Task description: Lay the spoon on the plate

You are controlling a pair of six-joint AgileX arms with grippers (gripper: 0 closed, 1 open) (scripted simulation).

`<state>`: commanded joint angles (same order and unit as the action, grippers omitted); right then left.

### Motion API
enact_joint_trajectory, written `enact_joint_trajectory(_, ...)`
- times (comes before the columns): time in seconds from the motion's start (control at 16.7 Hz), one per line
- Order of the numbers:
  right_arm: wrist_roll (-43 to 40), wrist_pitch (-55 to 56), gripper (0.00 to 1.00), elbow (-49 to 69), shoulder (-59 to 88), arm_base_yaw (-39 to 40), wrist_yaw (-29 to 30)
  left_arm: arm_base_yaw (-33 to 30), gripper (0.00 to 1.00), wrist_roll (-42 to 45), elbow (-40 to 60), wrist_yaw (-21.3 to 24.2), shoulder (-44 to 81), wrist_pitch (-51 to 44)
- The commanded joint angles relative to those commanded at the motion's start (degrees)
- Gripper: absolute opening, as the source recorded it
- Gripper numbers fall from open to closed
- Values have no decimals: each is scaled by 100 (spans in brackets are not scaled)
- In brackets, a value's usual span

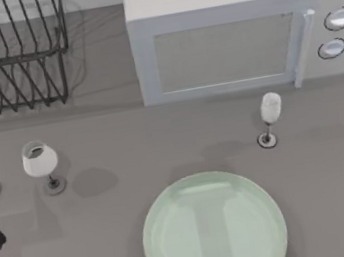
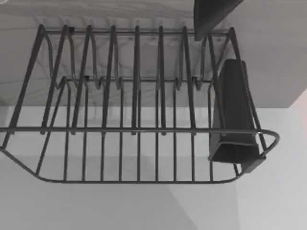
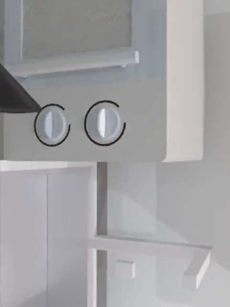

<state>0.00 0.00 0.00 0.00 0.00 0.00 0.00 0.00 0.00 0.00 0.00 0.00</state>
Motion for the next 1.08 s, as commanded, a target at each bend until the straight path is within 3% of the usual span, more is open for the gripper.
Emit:
enact_joint_trajectory(0.24, 0, 0, 100, 0, 0, 0, 0, 42, 100, 162, 182, 4, 187, -131)
enact_joint_trajectory(0.48, 0, 0, 100, 0, 0, 0, 0, 274, 100, 971, 1082, 7, 1284, -886)
enact_joint_trajectory(1.08, 0, 0, 100, 0, 0, 0, 0, 1199, 100, 4272, 4653, 10, 6598, -4153)
